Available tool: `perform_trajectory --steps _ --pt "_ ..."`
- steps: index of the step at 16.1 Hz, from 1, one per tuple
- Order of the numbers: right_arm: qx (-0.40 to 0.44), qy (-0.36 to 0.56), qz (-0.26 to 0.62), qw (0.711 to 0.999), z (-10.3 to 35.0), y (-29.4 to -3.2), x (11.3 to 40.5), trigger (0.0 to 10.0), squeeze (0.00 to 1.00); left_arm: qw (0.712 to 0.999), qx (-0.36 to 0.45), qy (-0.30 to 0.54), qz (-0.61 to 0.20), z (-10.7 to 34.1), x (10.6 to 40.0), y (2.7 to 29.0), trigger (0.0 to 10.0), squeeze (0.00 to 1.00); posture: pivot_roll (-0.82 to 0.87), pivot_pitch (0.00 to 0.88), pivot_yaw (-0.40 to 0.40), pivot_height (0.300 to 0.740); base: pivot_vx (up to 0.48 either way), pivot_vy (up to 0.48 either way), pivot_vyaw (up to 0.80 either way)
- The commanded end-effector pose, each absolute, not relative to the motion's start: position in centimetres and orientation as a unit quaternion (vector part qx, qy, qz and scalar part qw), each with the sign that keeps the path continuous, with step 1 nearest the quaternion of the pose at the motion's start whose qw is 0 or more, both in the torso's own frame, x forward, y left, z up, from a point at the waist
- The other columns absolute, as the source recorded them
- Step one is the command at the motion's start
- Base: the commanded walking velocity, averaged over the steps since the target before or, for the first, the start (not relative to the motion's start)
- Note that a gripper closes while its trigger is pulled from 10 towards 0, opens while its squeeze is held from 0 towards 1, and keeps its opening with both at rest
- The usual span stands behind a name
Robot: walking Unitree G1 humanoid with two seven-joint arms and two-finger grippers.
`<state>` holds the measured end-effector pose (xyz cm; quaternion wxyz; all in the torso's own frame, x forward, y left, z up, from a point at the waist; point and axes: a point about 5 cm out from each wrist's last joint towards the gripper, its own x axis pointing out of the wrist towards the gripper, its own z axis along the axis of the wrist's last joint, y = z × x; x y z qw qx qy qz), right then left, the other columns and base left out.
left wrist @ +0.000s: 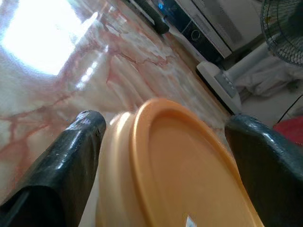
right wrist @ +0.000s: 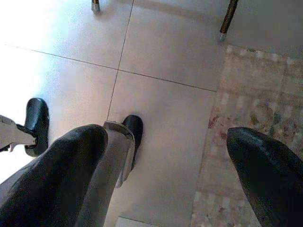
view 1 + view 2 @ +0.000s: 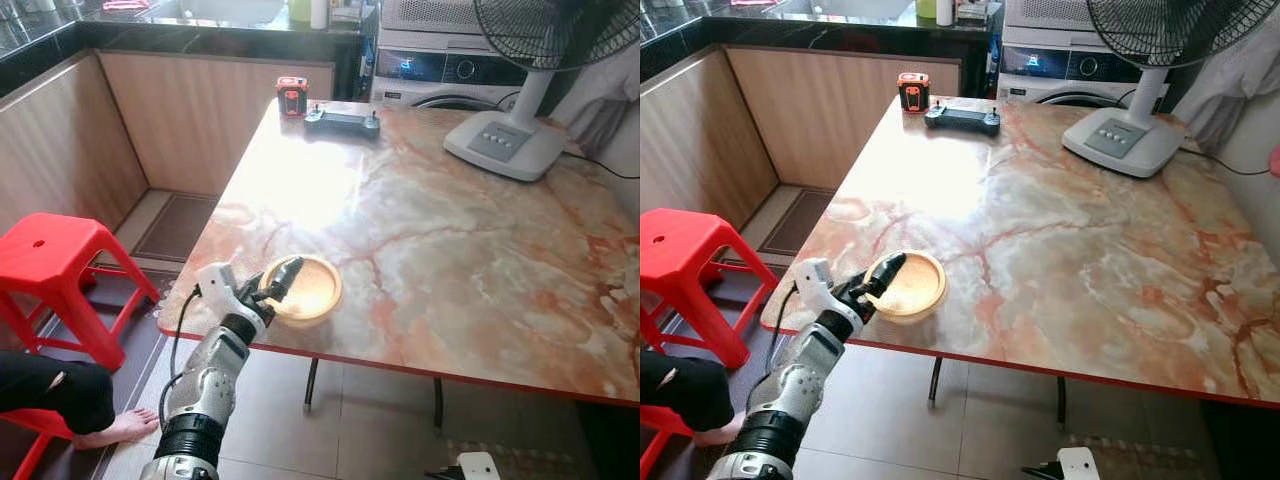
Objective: Restocking fridge
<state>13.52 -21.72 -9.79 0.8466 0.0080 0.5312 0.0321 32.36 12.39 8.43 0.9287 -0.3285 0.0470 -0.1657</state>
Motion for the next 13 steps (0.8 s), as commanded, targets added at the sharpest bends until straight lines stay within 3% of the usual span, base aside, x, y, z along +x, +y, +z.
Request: perform_trajectory --steps 1,9,10,11,13 --pt "0.003 0.529 0.034 0.848 -9.68 -21.88 13.72 10.0 0.00 0.931 -0.314 0.051 -0.178 8.48 32.55 11.86 10.0 0.00 -0.01 0.000 -0.028 0.740 0.000 0.000 0.00" --pt "0.001 0.529 0.034 0.848 -9.69 -21.90 13.70 10.0 0.00 0.935 -0.305 0.059 -0.169 8.37 33.32 11.33 10.0 0.00 -0.01 0.000 -0.027 0.740 0.000 0.000 0.00" --pt "0.001 0.529 0.034 0.848 -9.69 -21.90 13.70 10.0 0.00 0.937 -0.301 0.067 -0.163 8.17 33.40 11.35 3.6 0.00 -0.01 0.000 -0.028 0.740 0.000 0.000 0.00" --pt "0.001 0.529 0.034 0.848 -9.69 -21.88 13.71 10.0 0.00 0.938 -0.300 0.069 -0.163 8.07 33.44 11.33 0.0 0.00 -0.01 0.000 -0.028 0.740 0.000 0.000 0.00" --pt "0.000 0.529 0.035 0.848 -9.68 -21.87 13.74 10.0 0.00 0.939 -0.297 0.072 -0.160 7.92 33.44 11.34 0.0 0.00 -0.01 0.000 -0.029 0.740 0.000 0.000 0.00"
